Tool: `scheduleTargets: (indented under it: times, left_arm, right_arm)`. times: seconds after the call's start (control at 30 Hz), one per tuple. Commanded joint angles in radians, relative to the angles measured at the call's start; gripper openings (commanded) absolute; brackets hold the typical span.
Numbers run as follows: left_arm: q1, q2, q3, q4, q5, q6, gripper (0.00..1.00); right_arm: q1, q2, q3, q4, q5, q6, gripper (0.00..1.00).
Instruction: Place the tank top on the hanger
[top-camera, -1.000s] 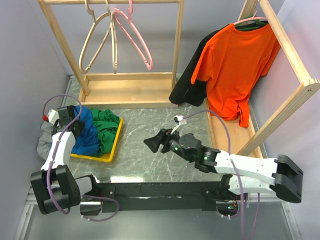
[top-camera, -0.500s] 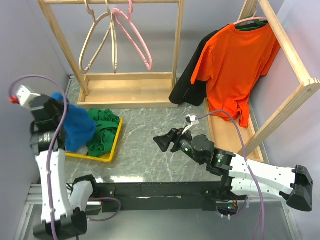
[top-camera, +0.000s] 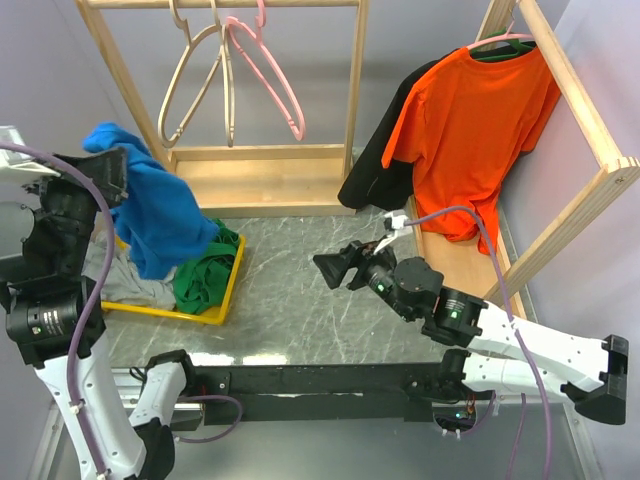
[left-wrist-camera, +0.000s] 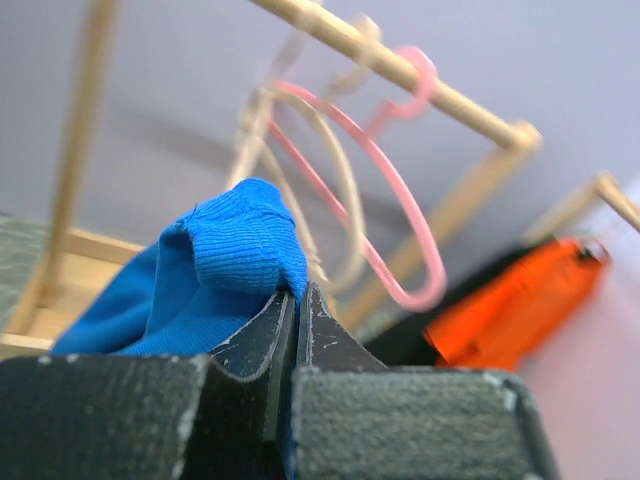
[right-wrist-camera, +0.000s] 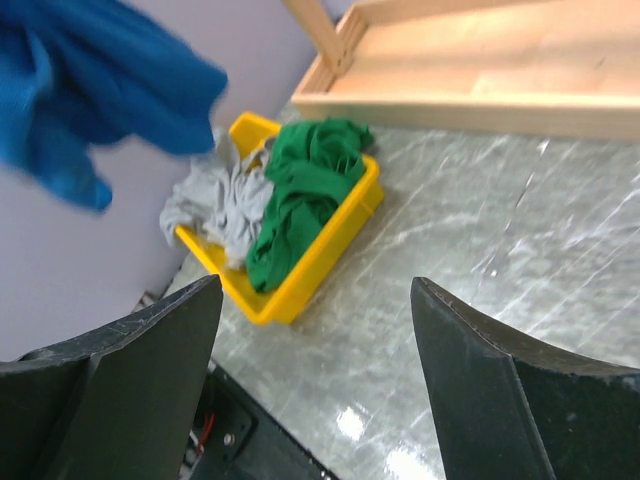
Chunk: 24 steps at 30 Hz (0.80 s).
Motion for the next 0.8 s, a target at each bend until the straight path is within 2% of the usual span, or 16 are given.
scheduleTargets:
  times: [0.0, 0.13, 0.27, 0.43, 0.53, 0.57, 0.6, 0.7, 0.77]
  left_arm:
    - [-0.025, 0.020, 0.006, 0.030, 0.290, 0.012, 0.01]
    - [-0.071, 0.007, -0.071, 0.056, 0.321, 0.018, 0.01]
    - [-0.183, -0.002, -0.175, 0.042, 0.219, 0.064, 0.01]
    - [-0.471, -0.002, -0.293, 0.096, 0.078, 0.060, 0.01]
    - [-0.689, 0.019, -0.402, 0.169, -0.060, 0.037, 0.01]
    - [-0.752, 0.030, -0.463, 0.191, -0.146, 0.020, 0.01]
    - [-0.875, 0.065, -0.493, 0.241, -0.189, 0.012, 0.01]
    - [-1.075, 0.174, -0.579, 0.318, -0.295, -0.040, 0.01]
    - [-1.139, 0.239, -0.626, 0.422, -0.308, -0.086, 0.01]
  right_arm:
    - [0.002, -0.050, 0.089, -0.071, 0.106, -0.052, 0.85]
    - [0.000, -0.088, 0.112, -0.120, 0.159, -0.074, 0.86]
    - [0.000, -0.124, 0.120, -0.158, 0.177, -0.077, 0.86]
    - [0.002, -0.151, 0.114, -0.221, 0.228, -0.063, 0.87]
    - [0.002, -0.164, 0.106, -0.255, 0.246, -0.049, 0.87]
    - [0.000, -0.173, 0.099, -0.270, 0.255, -0.043, 0.87]
    - [0.002, -0.177, 0.092, -0.280, 0.262, -0.031, 0.87]
    - [0.002, -0.202, 0.069, -0.322, 0.286, 0.003, 0.88]
    - [0.000, -0.225, 0.042, -0.358, 0.301, 0.026, 0.88]
